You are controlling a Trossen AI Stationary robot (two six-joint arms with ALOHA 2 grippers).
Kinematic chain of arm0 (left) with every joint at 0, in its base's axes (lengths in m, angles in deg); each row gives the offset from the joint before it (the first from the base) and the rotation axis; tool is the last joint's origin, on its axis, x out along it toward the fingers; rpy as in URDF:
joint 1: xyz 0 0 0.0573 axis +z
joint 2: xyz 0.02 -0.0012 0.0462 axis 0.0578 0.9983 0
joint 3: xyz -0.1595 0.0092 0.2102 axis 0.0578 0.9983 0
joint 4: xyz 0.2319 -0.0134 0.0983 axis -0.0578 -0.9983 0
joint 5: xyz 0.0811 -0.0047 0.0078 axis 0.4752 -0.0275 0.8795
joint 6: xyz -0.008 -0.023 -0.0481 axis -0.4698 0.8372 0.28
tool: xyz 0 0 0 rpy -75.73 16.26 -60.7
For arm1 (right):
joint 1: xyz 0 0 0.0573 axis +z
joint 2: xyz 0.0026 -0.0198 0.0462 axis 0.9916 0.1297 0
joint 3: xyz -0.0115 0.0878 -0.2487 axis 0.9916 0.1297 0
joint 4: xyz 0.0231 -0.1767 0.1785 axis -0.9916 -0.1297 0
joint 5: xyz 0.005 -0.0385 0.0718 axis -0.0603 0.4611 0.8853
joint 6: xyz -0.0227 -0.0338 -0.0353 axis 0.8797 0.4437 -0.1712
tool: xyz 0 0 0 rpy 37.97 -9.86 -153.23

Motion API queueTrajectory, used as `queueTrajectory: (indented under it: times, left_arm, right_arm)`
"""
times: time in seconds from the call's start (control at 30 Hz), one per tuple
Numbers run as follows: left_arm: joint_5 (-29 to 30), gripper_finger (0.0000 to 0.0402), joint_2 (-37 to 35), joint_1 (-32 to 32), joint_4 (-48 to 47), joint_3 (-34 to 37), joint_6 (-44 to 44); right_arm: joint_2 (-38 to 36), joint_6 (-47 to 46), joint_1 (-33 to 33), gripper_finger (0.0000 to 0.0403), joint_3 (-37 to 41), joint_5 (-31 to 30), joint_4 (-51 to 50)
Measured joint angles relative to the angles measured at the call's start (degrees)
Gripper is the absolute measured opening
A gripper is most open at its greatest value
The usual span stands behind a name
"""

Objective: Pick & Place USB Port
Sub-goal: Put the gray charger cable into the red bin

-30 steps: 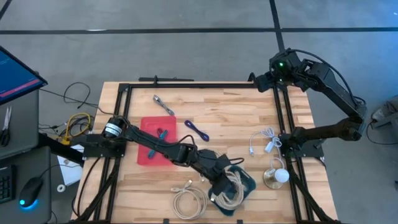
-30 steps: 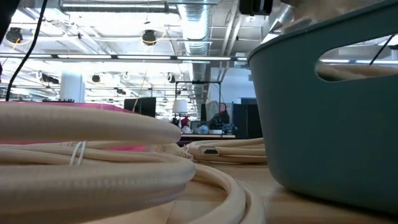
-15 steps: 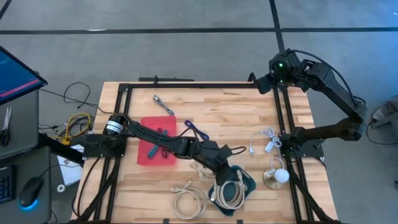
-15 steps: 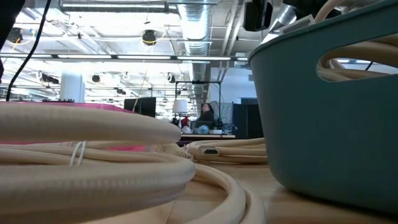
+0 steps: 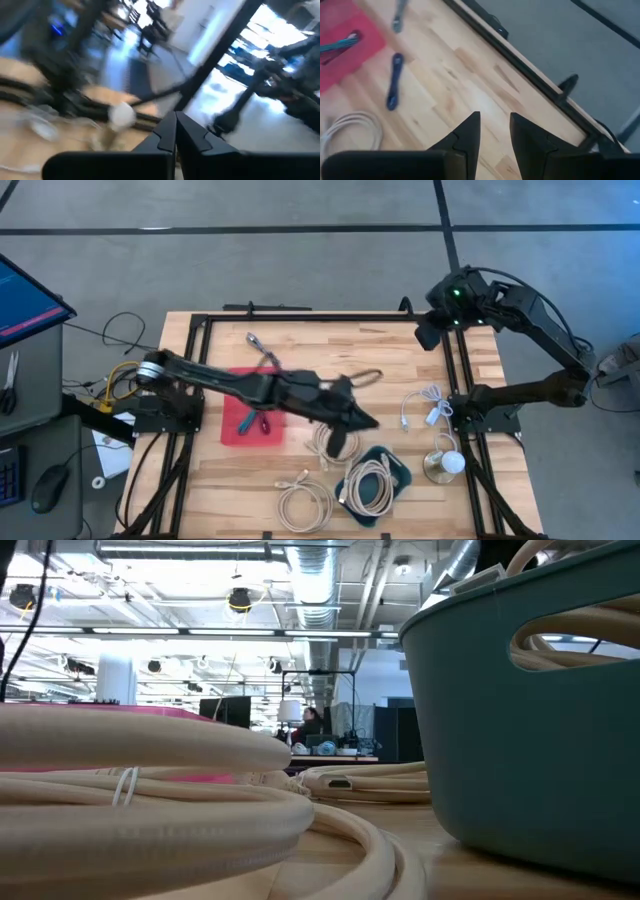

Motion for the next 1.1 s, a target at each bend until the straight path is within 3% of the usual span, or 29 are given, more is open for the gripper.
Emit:
queueTrajectory:
  times: [0.2, 0.37, 0.6, 0.83, 1.1]
  left_arm:
    - [13.4, 0.0005, -10.3, -1.3, -16.4, 0.0, -6.2]
    - [19.2, 0.0005, -16.3, -2.4, -24.3, 0.0, -7.5]
    - [22.9, 0.0005, -22.1, -2.9, -31.9, 0.0, -10.9]
    - [25.0, 0.0006, -26.9, -2.5, -42.0, 0.0, -14.3]
    - [25.0, 0.0006, -33.6, -2.6, -45.4, 0.0, -14.3]
  right_arm:
    - [-3.2, 1.0, 3.4, 0.0098, 0.0, 4.3, 0.1]
    - [-6.0, 0.5, 6.0, 0.0098, 0.0, 8.6, 0.4]
    - [-7.9, -0.1, 12.5, 0.0098, 0.0, 14.0, 3.7]
    - [-7.4, 0.4, 19.5, 0.0098, 0.0, 14.1, 4.6]
    - [-6.4, 0.8, 25.9, 0.0098, 0.0, 14.1, 4.2]
